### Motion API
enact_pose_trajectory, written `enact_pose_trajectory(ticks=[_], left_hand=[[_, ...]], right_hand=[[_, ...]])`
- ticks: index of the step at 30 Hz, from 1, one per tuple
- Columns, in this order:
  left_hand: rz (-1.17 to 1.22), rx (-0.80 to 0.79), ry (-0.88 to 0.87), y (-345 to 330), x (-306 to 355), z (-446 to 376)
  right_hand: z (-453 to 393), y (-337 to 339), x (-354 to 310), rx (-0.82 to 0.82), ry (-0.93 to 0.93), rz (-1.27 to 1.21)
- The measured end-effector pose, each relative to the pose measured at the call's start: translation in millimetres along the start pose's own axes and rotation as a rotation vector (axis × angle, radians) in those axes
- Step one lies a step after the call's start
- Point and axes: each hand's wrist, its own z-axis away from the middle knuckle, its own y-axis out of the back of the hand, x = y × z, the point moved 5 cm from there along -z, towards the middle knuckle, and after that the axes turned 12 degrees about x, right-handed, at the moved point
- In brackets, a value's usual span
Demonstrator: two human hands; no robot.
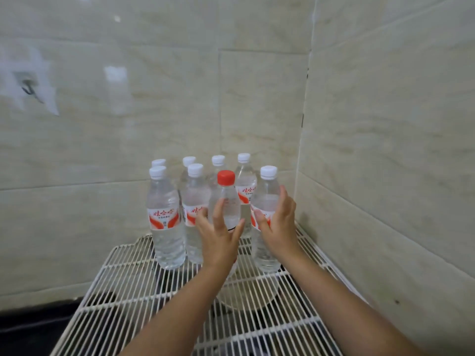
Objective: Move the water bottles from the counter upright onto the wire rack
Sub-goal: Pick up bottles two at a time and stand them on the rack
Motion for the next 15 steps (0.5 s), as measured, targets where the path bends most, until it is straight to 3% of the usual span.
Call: enact_pose_trajectory(ticks=[4, 9, 13, 15], left_hand=[[-0.031, -0.039, 0.021, 2.4, 0.1, -2.3], [-0.235, -0.139, -0.018, 22.5, 7.8, -5.9], [-0.14, -0.164, -0.077, 43.0, 25.8, -39.7], [-0.147, -0.25, -0.088, 43.0, 38.7, -68.1]], right_hand=[[-1.8, 6.0, 3.7, -0.021, -0.035, 0.031], [-4.3, 26.1, 3.2, -0.156, -0.069, 0.099], [-36.8, 57.3, -17.8, -0.114, 0.001, 0.112], [-57.2, 62.6, -42.3, -0.2, 0.107, 0.124]])
